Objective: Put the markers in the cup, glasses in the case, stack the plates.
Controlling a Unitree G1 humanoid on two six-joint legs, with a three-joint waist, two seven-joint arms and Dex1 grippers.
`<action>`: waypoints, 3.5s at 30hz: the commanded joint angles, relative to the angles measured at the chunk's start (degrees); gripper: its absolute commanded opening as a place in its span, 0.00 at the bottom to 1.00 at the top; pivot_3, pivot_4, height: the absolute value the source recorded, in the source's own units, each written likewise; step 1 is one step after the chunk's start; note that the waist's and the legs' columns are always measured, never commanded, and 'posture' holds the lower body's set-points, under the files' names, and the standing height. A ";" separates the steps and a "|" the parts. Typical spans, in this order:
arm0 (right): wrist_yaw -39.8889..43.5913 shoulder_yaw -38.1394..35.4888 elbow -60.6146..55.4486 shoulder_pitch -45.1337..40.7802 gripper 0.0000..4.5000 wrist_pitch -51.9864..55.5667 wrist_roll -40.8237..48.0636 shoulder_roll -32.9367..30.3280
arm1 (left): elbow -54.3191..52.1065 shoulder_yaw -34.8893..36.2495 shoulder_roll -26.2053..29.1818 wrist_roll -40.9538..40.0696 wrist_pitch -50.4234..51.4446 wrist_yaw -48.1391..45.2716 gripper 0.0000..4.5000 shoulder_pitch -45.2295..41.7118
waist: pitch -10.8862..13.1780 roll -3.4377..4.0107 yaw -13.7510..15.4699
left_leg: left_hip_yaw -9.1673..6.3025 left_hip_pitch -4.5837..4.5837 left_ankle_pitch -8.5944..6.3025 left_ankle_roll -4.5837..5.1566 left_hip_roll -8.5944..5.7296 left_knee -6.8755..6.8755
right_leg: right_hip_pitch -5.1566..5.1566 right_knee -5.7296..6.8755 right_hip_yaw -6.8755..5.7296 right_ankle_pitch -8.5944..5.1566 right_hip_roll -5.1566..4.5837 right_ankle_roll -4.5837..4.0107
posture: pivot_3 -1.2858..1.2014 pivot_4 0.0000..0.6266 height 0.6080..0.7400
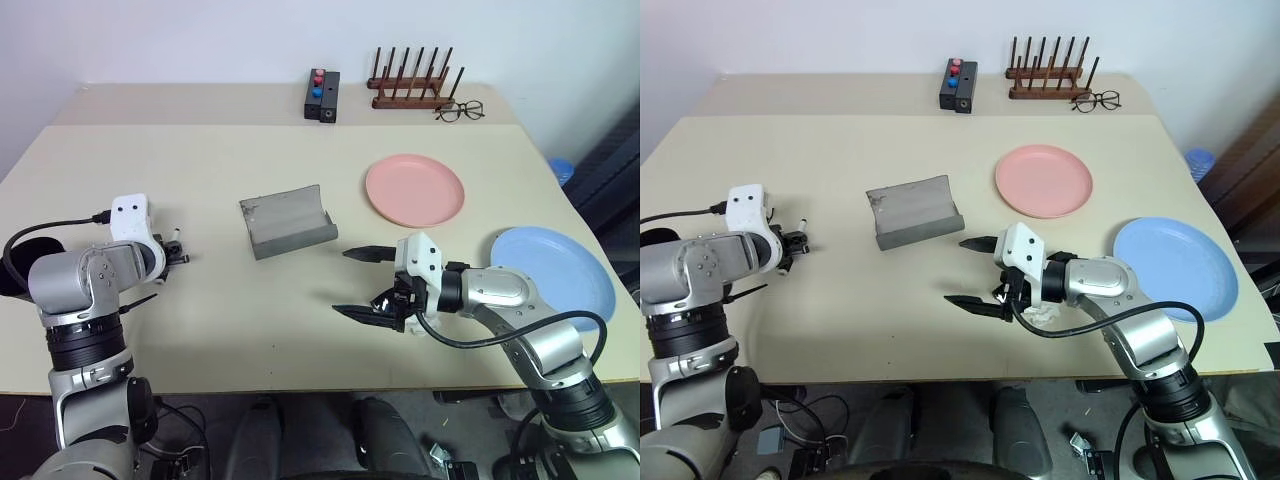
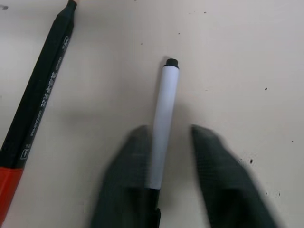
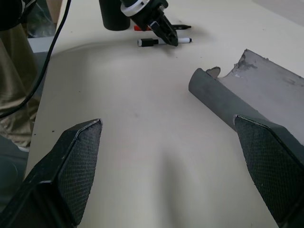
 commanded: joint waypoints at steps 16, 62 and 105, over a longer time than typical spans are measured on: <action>-3.72 -4.54 -0.78 -1.17 1.00 -1.89 7.25 8.10 | -19.98 4.73 -0.25 7.72 -54.33 -1.12 0.01 9.22 | 0.00 0.01 -0.18 | 0.06 0.02 0.03 -0.05 0.01 -0.12 | -0.01 -0.06 0.04 0.00 -0.03 -0.01 | 0.52 0.24 1.00; -0.39 2.35 4.12 -1.46 1.00 -3.57 6.78 13.11 | -27.61 17.65 -14.07 8.16 -67.48 11.42 0.25 34.92 | -0.17 -0.30 0.05 | 0.04 0.05 0.02 -0.06 0.02 -0.04 | 0.07 -0.13 0.01 -0.10 -0.02 -0.25 | 0.52 0.24 1.00; -4.61 3.04 3.53 -0.62 1.00 -2.47 6.78 14.90 | 23.55 2.09 2.70 9.91 -12.34 16.44 0.86 -15.17 | -0.17 -0.36 -1.44 | -0.14 -0.04 0.05 -0.10 0.04 -0.30 | -0.17 0.00 -0.12 0.00 0.07 0.07 | 0.52 0.24 1.00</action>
